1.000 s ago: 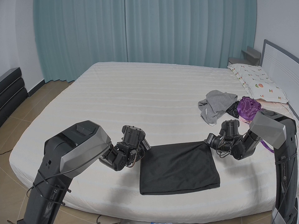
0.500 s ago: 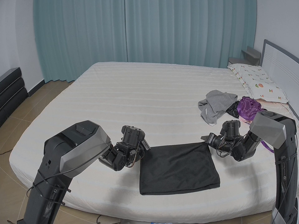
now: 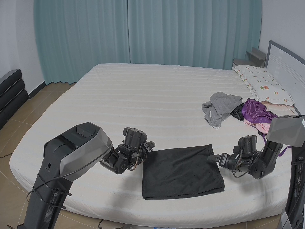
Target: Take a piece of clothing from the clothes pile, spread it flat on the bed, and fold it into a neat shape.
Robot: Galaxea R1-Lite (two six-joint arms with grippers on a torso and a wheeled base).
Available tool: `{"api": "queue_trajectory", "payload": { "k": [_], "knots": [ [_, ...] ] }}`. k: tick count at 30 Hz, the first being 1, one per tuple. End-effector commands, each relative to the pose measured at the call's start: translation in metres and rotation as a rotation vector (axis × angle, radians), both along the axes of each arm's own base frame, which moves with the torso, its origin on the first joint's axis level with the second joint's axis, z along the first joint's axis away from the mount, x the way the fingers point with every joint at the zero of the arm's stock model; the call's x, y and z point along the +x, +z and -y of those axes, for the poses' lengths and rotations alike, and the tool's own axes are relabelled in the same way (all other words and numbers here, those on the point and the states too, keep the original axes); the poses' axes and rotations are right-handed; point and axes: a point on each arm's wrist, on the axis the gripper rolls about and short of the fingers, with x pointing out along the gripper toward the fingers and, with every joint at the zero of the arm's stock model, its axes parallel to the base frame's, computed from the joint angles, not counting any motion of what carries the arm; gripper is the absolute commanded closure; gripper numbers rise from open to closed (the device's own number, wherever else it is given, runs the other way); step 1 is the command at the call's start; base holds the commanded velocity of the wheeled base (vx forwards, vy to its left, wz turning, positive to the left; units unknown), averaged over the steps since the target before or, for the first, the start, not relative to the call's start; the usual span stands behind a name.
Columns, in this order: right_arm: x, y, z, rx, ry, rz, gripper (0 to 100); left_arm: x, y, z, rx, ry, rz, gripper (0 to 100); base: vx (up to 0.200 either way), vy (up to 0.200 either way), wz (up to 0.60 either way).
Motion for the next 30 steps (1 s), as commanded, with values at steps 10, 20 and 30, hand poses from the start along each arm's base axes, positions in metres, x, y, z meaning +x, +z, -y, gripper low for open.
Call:
{"api": "queue_trajectory", "payload": {
  "k": [10, 20, 30],
  "knots": [
    [-0.065, -0.008, 0.003, -0.003, 0.117, 0.001, 0, 0.001, 0.007, -0.002, -0.035, 0.025, 0.003, 0, 0.0, 0.0, 0.0],
    [-0.077, -0.009, 0.011, -0.068, 0.151, -0.001, 100, 0.002, 0.006, -0.003, -0.034, 0.026, 0.0, 0, 0.0, 0.0, 0.0],
    [-0.086, -0.007, 0.016, -0.052, 0.163, -0.014, 100, 0.001, 0.006, -0.003, -0.033, 0.026, -0.001, 0, 0.0, 0.0, 0.0]
  ]
}}
